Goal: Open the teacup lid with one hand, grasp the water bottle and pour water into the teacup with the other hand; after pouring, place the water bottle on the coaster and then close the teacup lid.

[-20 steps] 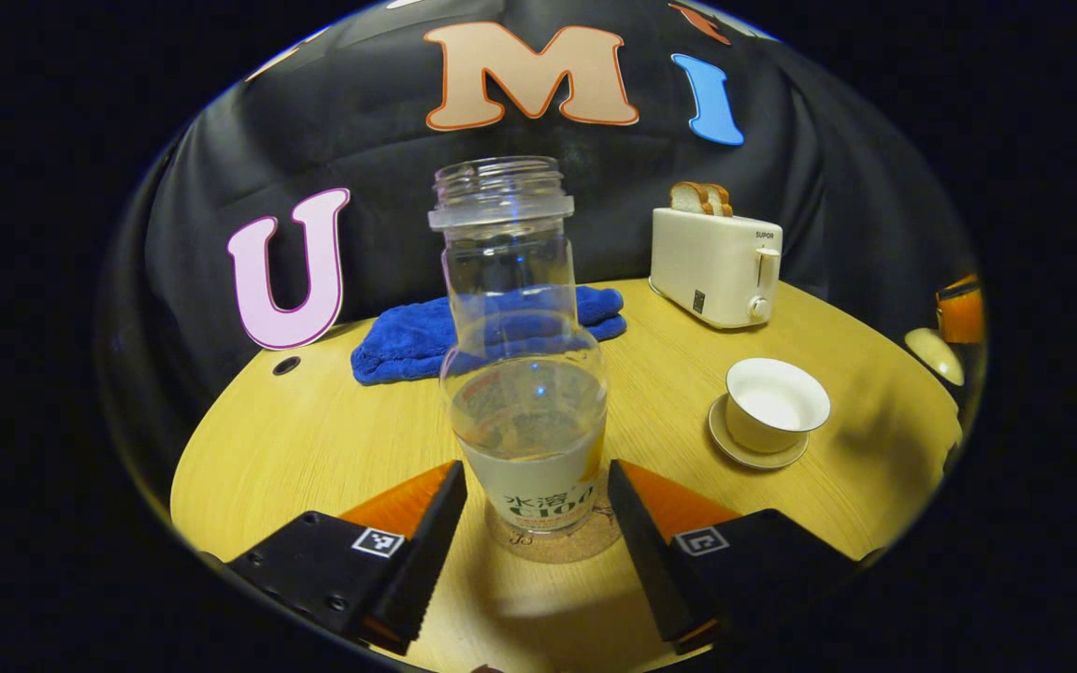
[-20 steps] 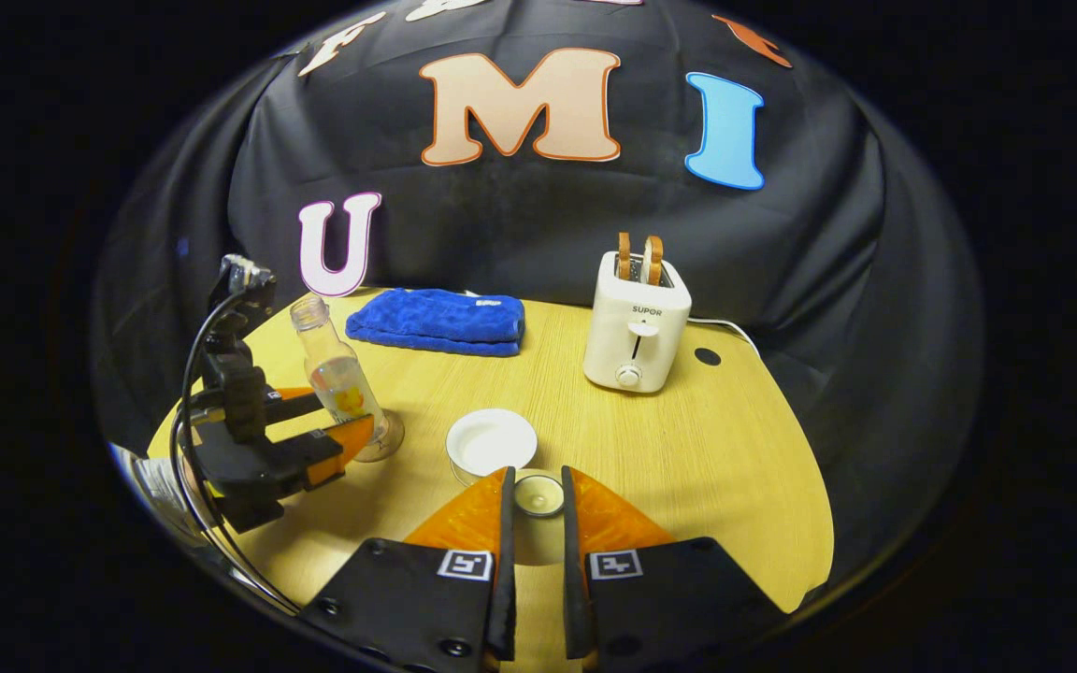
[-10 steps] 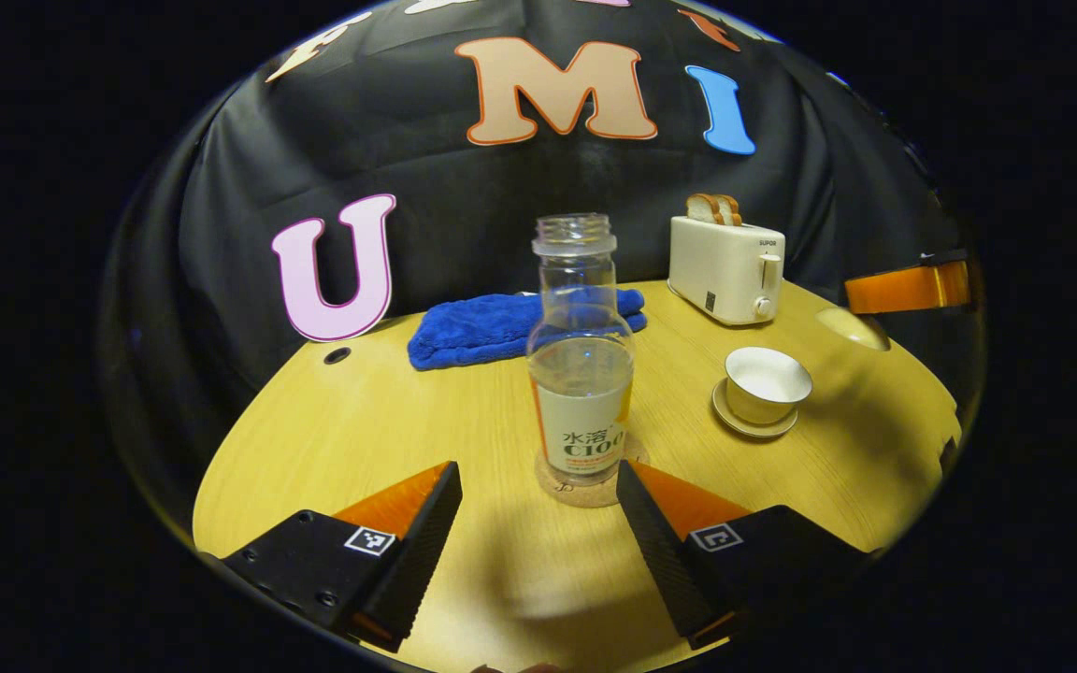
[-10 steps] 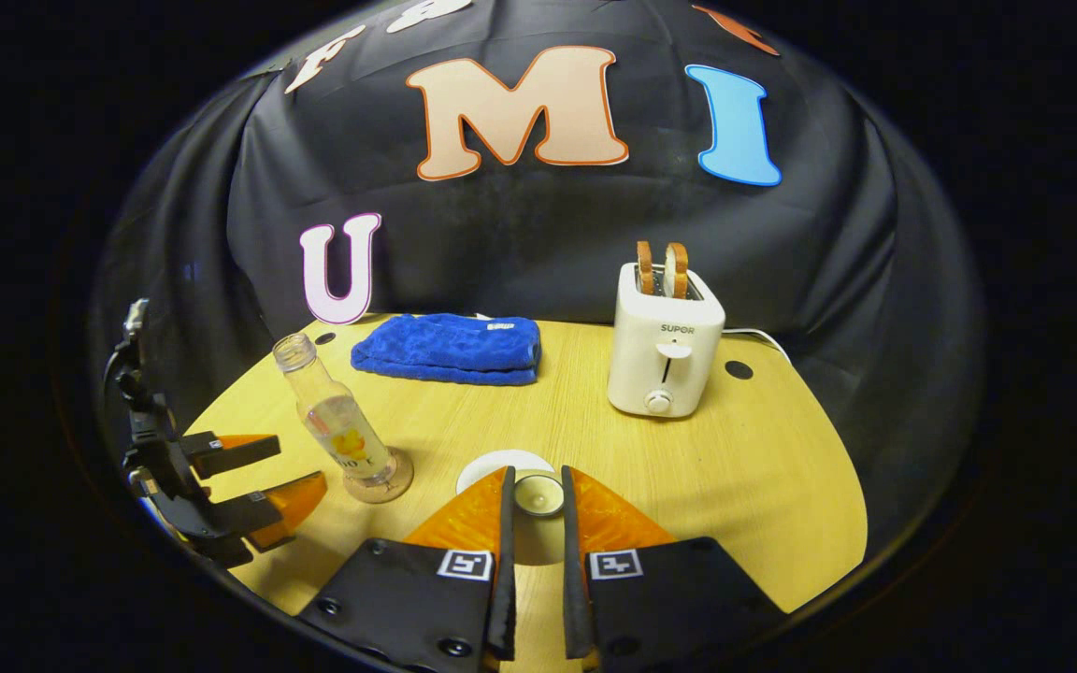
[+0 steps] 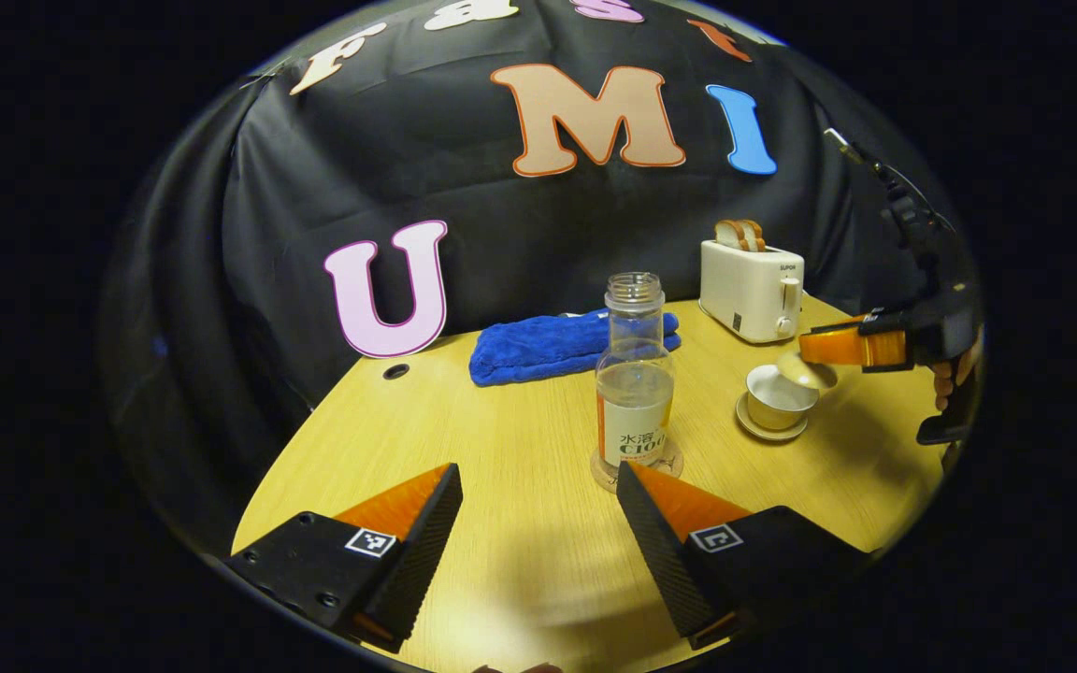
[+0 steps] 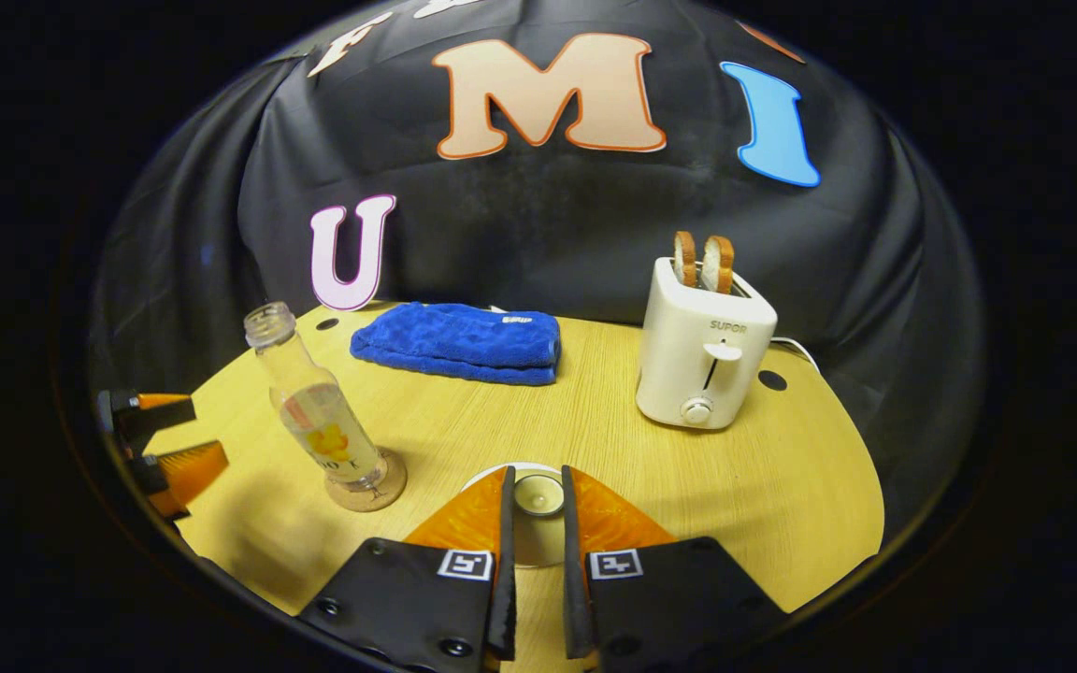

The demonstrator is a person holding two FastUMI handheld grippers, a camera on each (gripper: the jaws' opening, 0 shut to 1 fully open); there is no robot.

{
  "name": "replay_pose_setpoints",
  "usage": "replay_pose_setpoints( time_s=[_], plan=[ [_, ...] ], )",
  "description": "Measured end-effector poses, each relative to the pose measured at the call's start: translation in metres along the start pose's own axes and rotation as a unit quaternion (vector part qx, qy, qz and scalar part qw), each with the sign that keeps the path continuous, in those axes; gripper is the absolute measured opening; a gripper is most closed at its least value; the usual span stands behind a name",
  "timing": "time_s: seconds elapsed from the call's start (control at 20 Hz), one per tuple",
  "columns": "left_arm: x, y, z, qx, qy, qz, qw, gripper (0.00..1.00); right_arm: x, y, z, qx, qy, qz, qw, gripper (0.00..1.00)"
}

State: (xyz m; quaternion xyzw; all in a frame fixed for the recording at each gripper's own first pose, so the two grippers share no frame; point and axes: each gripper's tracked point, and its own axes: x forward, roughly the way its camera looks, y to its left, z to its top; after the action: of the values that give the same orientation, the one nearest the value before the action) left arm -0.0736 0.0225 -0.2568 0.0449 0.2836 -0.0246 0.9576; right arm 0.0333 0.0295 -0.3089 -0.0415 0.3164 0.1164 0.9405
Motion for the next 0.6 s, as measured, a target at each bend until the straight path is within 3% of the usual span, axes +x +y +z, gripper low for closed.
replay_pose_setpoints(
  time_s=[0.6],
  plan=[
    [-0.021,0.015,0.011,-0.011,-0.013,0.024,1.000,0.97,0.025,0.011,-0.016,-0.039,0.003,0.000,0.999,0.23]
  ],
)
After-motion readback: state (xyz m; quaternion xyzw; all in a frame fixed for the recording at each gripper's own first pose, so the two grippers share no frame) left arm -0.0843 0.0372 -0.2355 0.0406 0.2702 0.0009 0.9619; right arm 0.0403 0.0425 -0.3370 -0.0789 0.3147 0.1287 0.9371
